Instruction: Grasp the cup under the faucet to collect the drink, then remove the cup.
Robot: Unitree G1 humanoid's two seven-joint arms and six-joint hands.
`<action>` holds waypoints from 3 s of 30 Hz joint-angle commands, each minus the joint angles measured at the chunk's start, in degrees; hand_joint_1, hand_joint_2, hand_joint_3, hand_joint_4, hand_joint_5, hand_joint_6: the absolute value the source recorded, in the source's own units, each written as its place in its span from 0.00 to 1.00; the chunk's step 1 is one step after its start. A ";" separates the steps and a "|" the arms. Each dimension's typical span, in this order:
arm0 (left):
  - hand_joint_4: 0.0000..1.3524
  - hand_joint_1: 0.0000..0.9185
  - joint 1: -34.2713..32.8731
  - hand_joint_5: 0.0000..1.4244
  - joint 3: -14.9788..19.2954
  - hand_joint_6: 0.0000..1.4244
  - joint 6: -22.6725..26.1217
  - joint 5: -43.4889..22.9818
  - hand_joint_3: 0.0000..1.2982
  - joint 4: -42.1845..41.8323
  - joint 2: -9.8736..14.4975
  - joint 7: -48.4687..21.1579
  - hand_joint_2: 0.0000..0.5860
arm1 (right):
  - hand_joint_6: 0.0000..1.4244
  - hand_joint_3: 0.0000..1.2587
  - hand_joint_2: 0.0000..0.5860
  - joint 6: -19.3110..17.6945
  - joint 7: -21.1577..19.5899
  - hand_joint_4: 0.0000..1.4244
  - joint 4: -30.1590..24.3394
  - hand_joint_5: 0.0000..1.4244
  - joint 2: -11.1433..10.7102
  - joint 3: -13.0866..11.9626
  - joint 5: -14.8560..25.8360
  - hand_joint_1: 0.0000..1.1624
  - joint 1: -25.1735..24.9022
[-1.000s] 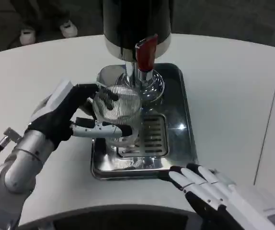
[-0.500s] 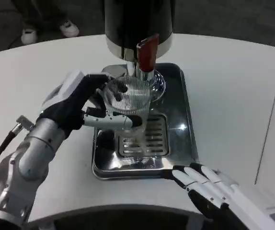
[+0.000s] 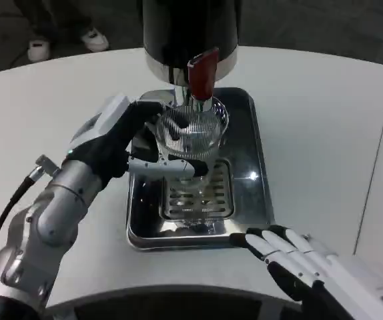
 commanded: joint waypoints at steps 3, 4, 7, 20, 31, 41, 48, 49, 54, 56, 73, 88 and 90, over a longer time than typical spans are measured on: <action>0.46 0.83 -0.25 0.49 0.07 0.35 0.23 -0.11 0.51 -0.69 0.56 0.73 0.20 | 0.00 0.08 0.81 -0.04 -1.13 0.04 -0.83 0.00 -0.23 0.17 1.24 0.41 0.85; 0.46 0.83 -0.15 0.49 0.11 0.35 0.24 -0.15 0.51 -0.77 0.57 0.75 0.20 | 0.00 0.08 0.81 -0.12 -1.23 0.04 -0.83 0.00 -0.26 0.17 1.28 0.41 0.97; 0.46 0.83 0.27 0.49 0.26 0.35 0.29 -0.25 0.51 -1.21 0.67 0.75 0.20 | 0.00 0.08 0.81 -0.44 -1.64 0.04 -0.83 0.00 -0.40 0.03 1.54 0.41 1.40; 0.38 0.81 2.08 0.46 0.68 0.34 0.43 -0.64 0.45 -2.93 1.42 0.33 0.21 | 0.00 0.08 0.81 -1.63 -3.24 0.04 -0.83 0.00 -0.70 -0.31 2.93 0.41 3.02; 0.12 0.46 2.30 0.26 0.53 0.23 0.33 -0.80 0.28 -2.86 1.71 -0.05 0.36 | 0.00 0.09 0.81 -1.68 -3.76 0.05 -0.83 0.00 -0.88 -0.48 3.72 0.41 3.53; 0.07 0.46 2.34 0.16 0.39 0.16 -0.44 -0.99 0.26 -2.10 1.78 -0.12 0.32 | 0.00 0.09 0.81 -1.03 -3.86 0.05 -0.83 0.00 -0.96 -0.19 3.78 0.41 3.07; 0.03 0.44 2.65 0.13 0.28 0.14 -1.28 -2.23 0.21 -1.48 1.93 -1.77 0.27 | 0.00 0.09 0.81 -0.69 -3.81 0.05 -0.83 0.00 -0.92 0.13 3.56 0.41 2.84; 0.02 0.44 2.63 0.13 0.17 0.13 -1.34 -2.52 0.20 -1.35 1.89 -2.18 0.26 | 0.00 0.09 0.81 -0.56 -3.79 0.05 -0.83 0.00 -0.95 0.14 3.53 0.41 2.69; 0.01 0.43 2.33 0.14 -0.33 0.13 -1.56 -3.25 0.19 -1.04 1.63 -3.48 0.26 | 0.00 0.09 0.81 -0.06 -3.84 0.05 -0.83 0.00 -1.17 -0.14 3.74 0.41 2.33; 0.01 0.43 2.27 0.14 -0.46 0.13 -1.60 -3.26 0.19 -1.02 1.50 -3.68 0.26 | 0.00 0.09 0.81 -0.04 -3.93 0.05 -0.83 0.00 -1.20 -0.25 3.87 0.41 2.38; 0.00 0.28 4.26 0.11 1.11 0.11 -3.71 -4.16 0.00 -2.53 4.00 -3.50 0.05 | 0.00 0.09 0.81 0.86 -4.22 0.05 -0.83 0.00 -1.46 0.42 3.64 0.41 2.09; 0.10 0.04 19.29 0.17 14.24 0.14 6.60 -12.92 0.06 -26.24 4.35 -2.81 0.04 | 0.00 0.09 0.81 2.42 -4.44 0.05 -0.83 0.00 -2.02 1.17 2.79 0.41 1.66; 0.14 0.03 19.56 0.19 15.97 0.16 7.95 -16.51 0.12 -30.33 3.63 -3.71 0.08 | 0.00 0.09 0.81 2.85 -4.45 0.05 -0.83 0.00 -2.18 1.63 2.44 0.41 1.36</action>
